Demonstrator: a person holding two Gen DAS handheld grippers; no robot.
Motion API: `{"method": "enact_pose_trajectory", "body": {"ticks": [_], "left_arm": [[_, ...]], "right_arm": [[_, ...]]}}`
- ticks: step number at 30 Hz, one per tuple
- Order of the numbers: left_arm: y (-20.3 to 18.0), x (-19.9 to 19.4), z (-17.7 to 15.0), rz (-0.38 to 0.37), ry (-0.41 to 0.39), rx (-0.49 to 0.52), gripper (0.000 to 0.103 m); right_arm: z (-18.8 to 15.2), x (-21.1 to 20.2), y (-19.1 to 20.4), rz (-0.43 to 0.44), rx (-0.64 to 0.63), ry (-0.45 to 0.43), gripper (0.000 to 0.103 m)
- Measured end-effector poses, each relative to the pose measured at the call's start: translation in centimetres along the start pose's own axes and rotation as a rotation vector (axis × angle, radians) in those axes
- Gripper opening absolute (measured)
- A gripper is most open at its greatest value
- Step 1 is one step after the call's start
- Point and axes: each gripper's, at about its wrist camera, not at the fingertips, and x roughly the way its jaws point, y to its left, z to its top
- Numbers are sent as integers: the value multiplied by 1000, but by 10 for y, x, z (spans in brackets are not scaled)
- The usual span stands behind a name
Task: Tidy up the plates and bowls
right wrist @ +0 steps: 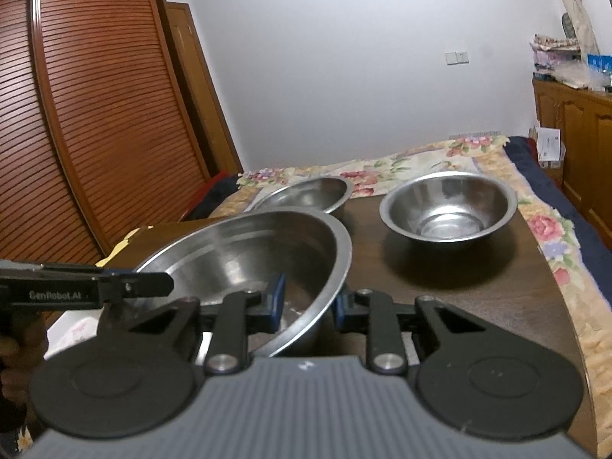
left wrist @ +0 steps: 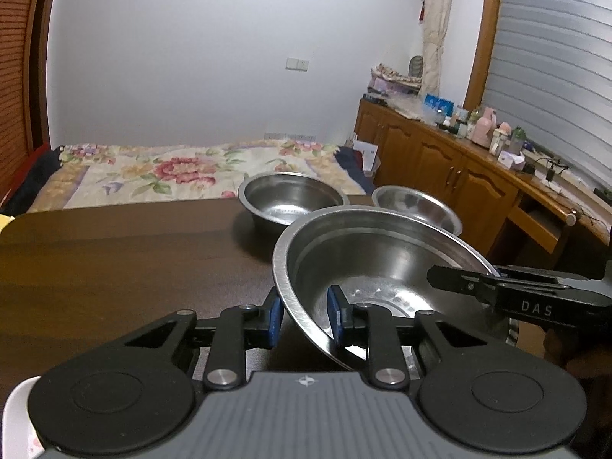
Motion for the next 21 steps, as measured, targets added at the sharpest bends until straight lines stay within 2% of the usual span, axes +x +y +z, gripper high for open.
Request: {"method": "enact_pose_trajectory", "body": {"ticks": [10, 21], "left_arm": [[-3, -32, -5, -26, -51, 24, 26], [-8, -57, -17, -32, -55, 33, 26]], "right_arm": [[-1, -22, 16, -27, -16, -23, 27], [-10, -39, 24, -22, -21, -19, 27]]}}
